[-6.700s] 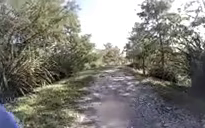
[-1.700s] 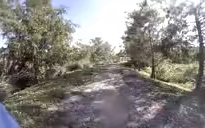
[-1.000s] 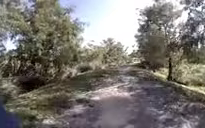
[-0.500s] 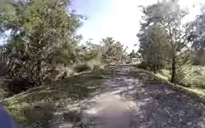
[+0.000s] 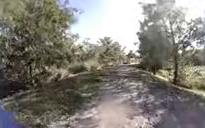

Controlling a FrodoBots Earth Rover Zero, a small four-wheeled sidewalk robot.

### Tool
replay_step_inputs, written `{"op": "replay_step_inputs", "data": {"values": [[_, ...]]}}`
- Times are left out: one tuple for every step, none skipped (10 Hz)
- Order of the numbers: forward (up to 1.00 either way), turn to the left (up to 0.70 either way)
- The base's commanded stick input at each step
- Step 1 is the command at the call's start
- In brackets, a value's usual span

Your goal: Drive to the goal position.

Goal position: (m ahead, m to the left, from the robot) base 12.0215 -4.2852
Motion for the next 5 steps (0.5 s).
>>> {"op": "replay_step_inputs", "data": {"values": [[0.7,0.0],[0.7,0.0],[0.7,0.0],[0.7,0.0],[0.7,0.0]]}}
